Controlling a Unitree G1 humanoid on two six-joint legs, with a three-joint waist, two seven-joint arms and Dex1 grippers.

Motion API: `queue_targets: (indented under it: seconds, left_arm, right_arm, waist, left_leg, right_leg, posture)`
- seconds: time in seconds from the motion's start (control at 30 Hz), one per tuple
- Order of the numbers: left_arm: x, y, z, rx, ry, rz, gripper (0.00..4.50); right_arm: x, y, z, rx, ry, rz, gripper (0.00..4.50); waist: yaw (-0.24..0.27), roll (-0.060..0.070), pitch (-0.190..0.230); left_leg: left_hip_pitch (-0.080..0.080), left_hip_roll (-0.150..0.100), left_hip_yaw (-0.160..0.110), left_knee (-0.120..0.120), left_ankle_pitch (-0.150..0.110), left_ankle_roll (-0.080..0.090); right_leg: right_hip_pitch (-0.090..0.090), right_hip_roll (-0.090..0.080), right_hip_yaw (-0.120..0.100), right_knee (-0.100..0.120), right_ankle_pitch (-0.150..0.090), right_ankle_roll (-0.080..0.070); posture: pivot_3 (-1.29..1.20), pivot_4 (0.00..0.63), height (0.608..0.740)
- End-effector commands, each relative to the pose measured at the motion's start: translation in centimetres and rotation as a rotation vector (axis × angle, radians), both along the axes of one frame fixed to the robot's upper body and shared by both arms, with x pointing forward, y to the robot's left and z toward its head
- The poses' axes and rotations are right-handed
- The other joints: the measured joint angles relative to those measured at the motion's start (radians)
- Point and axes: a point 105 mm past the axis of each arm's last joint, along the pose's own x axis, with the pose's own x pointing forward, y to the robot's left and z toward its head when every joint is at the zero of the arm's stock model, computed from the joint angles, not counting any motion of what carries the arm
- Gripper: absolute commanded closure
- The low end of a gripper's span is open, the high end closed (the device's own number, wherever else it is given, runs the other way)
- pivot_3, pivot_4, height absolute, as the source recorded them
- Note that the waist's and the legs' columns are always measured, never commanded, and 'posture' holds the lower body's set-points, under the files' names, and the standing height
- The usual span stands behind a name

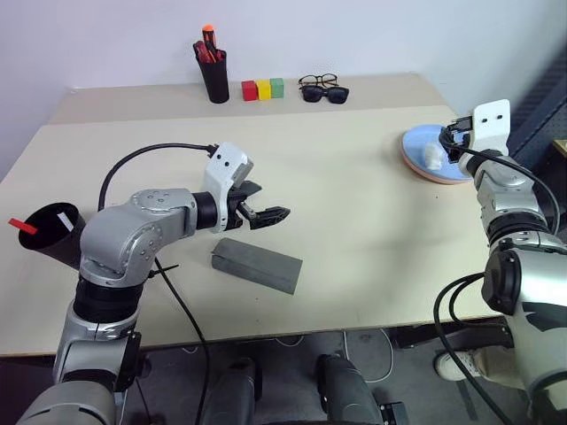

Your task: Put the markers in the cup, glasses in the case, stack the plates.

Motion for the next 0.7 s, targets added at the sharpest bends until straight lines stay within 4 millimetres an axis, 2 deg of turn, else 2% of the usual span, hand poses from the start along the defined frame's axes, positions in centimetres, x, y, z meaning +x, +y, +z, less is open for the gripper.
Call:
queue_targets:
  seconds: [0.03,0.13,0.2,0.27,0.33,0.47,0.53,0.6,0.7]
  left_arm:
    - [-0.1,0.6,1.3,-0.026,-0.093,0.047,0.0]
    - [0.3,1.1,1.4,-0.038,-0.183,0.105,0.0]
    - [0.7,1.9,2.1,-0.083,-0.32,0.2,0.0]
    - [0.1,2.2,2.0,-0.097,-0.393,0.21,0.0]
    - [-0.7,2.2,1.6,-0.095,-0.412,0.174,0.0]
    - [-1.5,3.0,1.4,-0.241,-0.321,0.133,0.0]
    - [-2.0,4.2,1.2,-0.239,-0.337,0.144,0.0]
    - [-3.3,5.5,0.1,-0.216,-0.314,0.134,0.0]
    - [-4.3,6.2,-1.0,-0.213,-0.281,0.139,0.0]
  right_arm:
    - [-0.7,-0.9,2.3,-0.01,-0.087,0.023,2.23]
    - [-1.1,-0.6,1.6,-0.032,-0.084,0.09,2.23]
    - [-2.1,0.1,1.2,-0.048,-0.11,0.215,2.23]
    - [-3.3,0.6,0.8,-0.061,-0.118,0.324,2.23]
    - [-5.3,0.8,0.0,-0.002,-0.053,0.462,2.23]
    - [-10.9,1.4,-1.8,-0.031,0.074,0.606,2.23]
    - [-13.9,1.3,-2.7,0.012,0.142,0.625,2.23]
    - [-16.8,0.9,-4.0,0.032,0.216,0.612,2.23]
    - [-18.9,0.4,-5.2,0.042,0.287,0.592,2.23]
  waist:
    - [0.001,0.0,0.0]
    - [0.001,0.0,0.0]
    - [0.002,0.0,0.0]
    - [0.004,0.0,0.0]
    - [0.008,0.0,0.0]
    - [0.032,0.002,0.0]
    - [0.036,0.002,-0.001]
    - [0.032,0.003,-0.002]
    - [0.027,0.004,-0.002]
  left_leg:
    - [0.0,0.0,0.0,0.0,0.0,0.0]
    - [0.0,0.0,0.0,0.0,0.0,0.0]
    - [0.0,0.0,0.0,0.0,0.0,0.0]
    - [0.0,0.0,0.0,0.0,0.0,0.0]
    - [-0.001,0.0,0.0,-0.001,0.0,0.0]
    - [-0.002,0.0,0.0,0.001,-0.001,0.001]
    - [-0.002,0.0,0.0,0.001,-0.001,0.001]
    - [-0.001,0.001,0.0,0.001,-0.001,0.001]
    - [0.001,0.002,0.005,0.001,-0.002,0.002]
  right_leg:
    - [0.0,0.0,0.0,0.0,0.0,0.0]
    - [0.0,0.0,0.0,-0.001,0.0,0.0]
    - [0.001,0.0,0.0,-0.002,0.0,0.0]
    - [0.002,0.0,0.0,-0.003,0.0,0.0]
    - [0.001,0.0,0.0,-0.004,0.0,0.0]
    - [0.001,0.0,0.0,-0.004,0.0,0.0]
    - [0.001,0.0,0.0,-0.003,-0.001,-0.002]
    - [0.002,-0.001,0.0,-0.003,-0.002,-0.004]
    - [0.002,-0.001,0.002,-0.003,-0.003,-0.004]
  posture:
    - [0.0,0.15,0.74]
    - [0.0,0.15,0.74]
    - [0.0,0.15,0.74]
    - [0.0,0.15,0.74]
    - [0.0,0.15,0.74]
    - [0.0,0.15,0.74]
    - [0.0,0.15,0.74]
    - [0.0,0.15,0.74]
    - [0.0,0.15,0.74]
